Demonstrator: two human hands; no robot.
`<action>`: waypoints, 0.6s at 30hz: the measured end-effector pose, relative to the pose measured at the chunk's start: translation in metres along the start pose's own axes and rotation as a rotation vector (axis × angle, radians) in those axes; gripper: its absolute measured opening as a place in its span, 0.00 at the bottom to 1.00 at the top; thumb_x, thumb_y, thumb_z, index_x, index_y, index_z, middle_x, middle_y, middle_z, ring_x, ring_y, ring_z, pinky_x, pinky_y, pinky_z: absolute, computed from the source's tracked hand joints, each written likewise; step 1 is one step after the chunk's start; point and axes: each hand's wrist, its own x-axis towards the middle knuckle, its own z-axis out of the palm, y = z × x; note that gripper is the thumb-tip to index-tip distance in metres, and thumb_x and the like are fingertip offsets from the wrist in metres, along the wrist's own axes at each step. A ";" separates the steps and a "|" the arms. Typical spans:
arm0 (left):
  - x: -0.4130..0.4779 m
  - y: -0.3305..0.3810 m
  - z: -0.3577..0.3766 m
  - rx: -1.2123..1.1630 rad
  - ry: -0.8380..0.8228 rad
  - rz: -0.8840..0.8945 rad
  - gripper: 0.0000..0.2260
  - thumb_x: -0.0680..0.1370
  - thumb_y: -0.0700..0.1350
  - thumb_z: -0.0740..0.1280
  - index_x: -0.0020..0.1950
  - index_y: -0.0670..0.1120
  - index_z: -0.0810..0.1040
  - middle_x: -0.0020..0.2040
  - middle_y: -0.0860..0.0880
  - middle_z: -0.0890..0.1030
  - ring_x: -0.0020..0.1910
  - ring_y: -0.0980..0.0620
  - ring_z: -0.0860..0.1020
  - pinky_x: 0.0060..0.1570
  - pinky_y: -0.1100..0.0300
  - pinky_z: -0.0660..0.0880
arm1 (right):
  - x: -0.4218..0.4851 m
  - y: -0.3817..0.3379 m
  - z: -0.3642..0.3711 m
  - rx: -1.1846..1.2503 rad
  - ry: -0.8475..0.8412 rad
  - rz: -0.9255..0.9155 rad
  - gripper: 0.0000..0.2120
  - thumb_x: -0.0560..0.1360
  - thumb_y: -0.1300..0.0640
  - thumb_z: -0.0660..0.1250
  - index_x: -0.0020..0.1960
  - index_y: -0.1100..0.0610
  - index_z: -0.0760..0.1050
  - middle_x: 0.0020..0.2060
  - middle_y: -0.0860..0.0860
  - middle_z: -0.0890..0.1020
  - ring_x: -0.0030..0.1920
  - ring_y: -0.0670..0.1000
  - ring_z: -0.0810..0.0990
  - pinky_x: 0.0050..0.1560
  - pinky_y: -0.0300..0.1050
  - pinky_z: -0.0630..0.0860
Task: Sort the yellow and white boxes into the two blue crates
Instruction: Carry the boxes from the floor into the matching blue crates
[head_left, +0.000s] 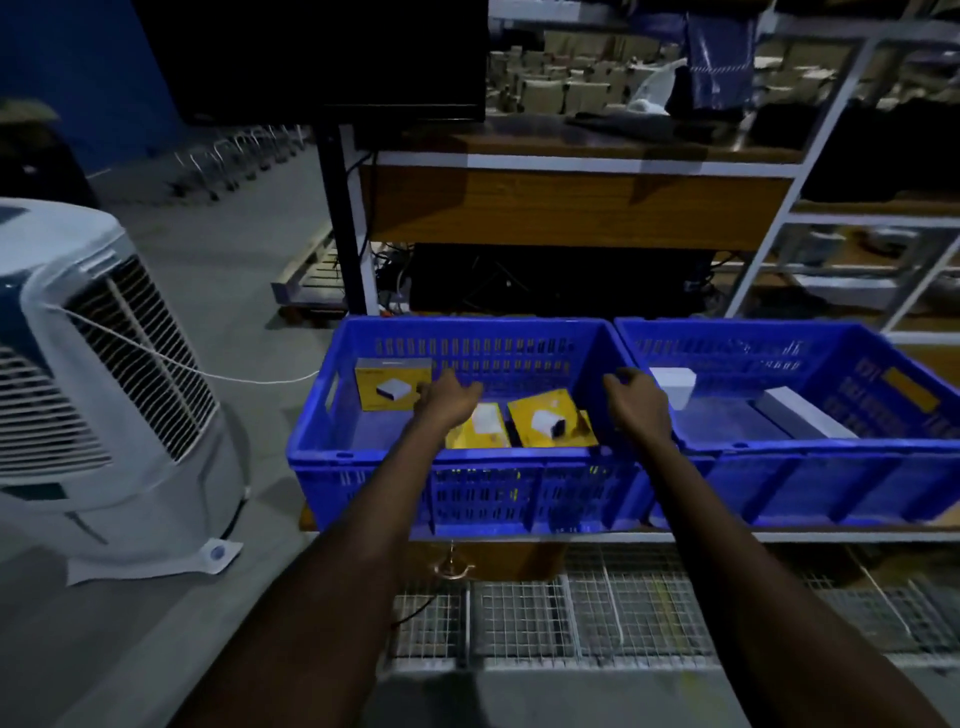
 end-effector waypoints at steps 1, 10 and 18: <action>0.004 0.005 0.006 0.045 0.011 0.045 0.31 0.82 0.56 0.60 0.80 0.46 0.53 0.79 0.38 0.53 0.76 0.36 0.57 0.70 0.39 0.63 | 0.003 0.004 -0.003 -0.038 0.028 -0.030 0.20 0.79 0.50 0.61 0.66 0.59 0.74 0.58 0.62 0.79 0.57 0.64 0.77 0.54 0.56 0.74; -0.047 0.074 0.088 0.327 0.103 0.502 0.33 0.80 0.58 0.62 0.80 0.53 0.50 0.81 0.44 0.46 0.79 0.39 0.45 0.74 0.34 0.48 | -0.015 0.043 -0.031 -0.493 0.122 -0.244 0.25 0.76 0.45 0.62 0.71 0.52 0.68 0.70 0.58 0.70 0.69 0.62 0.65 0.63 0.62 0.68; -0.095 0.113 0.183 0.408 -0.016 0.739 0.36 0.80 0.60 0.60 0.80 0.54 0.43 0.81 0.45 0.42 0.79 0.41 0.41 0.74 0.35 0.45 | -0.053 0.113 -0.092 -0.556 0.209 -0.088 0.26 0.78 0.44 0.61 0.74 0.49 0.64 0.74 0.56 0.65 0.75 0.60 0.59 0.71 0.63 0.59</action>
